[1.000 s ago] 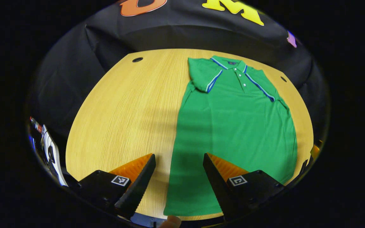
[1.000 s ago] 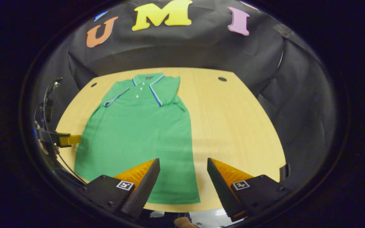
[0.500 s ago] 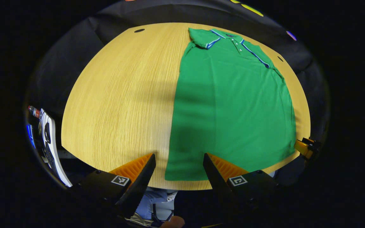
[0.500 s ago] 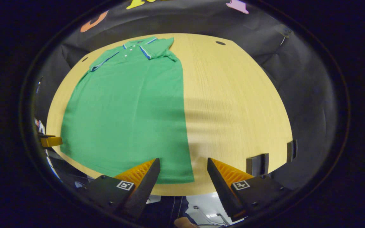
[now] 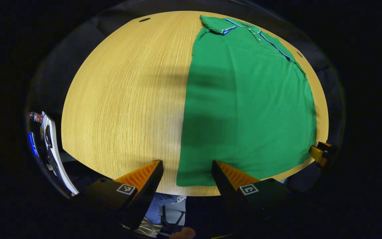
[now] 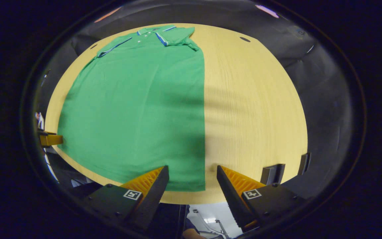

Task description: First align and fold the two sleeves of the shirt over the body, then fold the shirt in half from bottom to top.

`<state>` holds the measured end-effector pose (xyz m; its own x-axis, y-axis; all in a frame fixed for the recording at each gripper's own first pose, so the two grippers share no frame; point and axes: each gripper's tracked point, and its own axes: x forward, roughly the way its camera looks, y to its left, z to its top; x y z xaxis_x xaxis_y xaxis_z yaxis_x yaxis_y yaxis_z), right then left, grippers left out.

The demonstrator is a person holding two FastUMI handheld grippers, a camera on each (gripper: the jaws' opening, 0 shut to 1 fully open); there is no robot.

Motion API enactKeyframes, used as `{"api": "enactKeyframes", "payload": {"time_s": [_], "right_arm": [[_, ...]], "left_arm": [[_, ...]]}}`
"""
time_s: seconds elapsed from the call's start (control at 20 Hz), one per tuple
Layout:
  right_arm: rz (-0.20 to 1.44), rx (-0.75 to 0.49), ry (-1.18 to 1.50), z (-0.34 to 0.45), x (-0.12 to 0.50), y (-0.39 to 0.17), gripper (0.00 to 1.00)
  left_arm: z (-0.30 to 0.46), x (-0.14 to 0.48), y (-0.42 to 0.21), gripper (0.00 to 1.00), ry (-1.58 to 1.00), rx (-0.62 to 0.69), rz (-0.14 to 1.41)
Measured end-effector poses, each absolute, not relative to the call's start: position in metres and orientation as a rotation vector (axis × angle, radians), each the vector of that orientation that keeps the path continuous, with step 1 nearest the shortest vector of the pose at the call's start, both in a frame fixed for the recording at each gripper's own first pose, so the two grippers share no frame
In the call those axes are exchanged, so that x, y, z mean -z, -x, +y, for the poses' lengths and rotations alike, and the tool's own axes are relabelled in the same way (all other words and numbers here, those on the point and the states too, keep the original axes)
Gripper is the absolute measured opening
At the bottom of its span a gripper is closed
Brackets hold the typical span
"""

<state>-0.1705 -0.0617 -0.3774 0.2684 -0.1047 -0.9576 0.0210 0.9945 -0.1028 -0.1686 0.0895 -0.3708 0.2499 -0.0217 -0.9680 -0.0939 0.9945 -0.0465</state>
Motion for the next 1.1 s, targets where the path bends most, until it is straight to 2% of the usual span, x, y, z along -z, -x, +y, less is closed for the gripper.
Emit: {"api": "enactKeyframes", "payload": {"time_s": [0.05,0.1,0.25,0.65,0.7,0.8,0.9,0.95,1.0,1.05,1.1], "right_arm": [[1.329,0.097,0.055,-0.063,0.377,0.170,0.92],[1.373,0.113,0.021,-0.062,0.379,0.171,0.97],[1.503,0.175,-0.164,-0.062,0.382,0.176,0.92],[1.512,0.143,-0.128,-0.060,0.380,0.170,0.93],[1.512,0.142,-0.127,-0.061,0.380,0.171,0.85],[1.514,0.134,-0.120,-0.060,0.381,0.172,0.88],[1.509,0.121,-0.104,-0.058,0.382,0.171,0.83],[1.505,0.118,-0.101,-0.055,0.381,0.170,0.72],[1.507,0.107,-0.087,-0.053,0.381,0.170,0.49],[1.504,0.106,-0.083,-0.051,0.379,0.168,0.35],[1.504,0.112,-0.082,-0.048,0.380,0.166,0.20]], "left_arm": [[0.089,0.371,0.168,0.97,0.095,-0.043,1.331],[0.089,0.372,0.167,0.97,0.090,-0.038,1.348],[0.089,0.372,0.167,0.97,0.101,-0.042,1.407],[0.087,0.373,0.165,0.95,0.088,-0.023,1.440],[0.086,0.372,0.165,0.94,0.080,-0.015,1.446],[0.082,0.372,0.164,0.88,0.061,0.002,1.451],[0.077,0.372,0.163,0.77,0.052,0.007,1.448],[0.074,0.372,0.162,0.68,0.049,0.011,1.448],[0.072,0.372,0.162,0.63,0.047,0.014,1.450],[0.071,0.373,0.161,0.48,0.046,0.019,1.452],[0.069,0.373,0.158,0.51,0.054,0.017,1.448]]}}
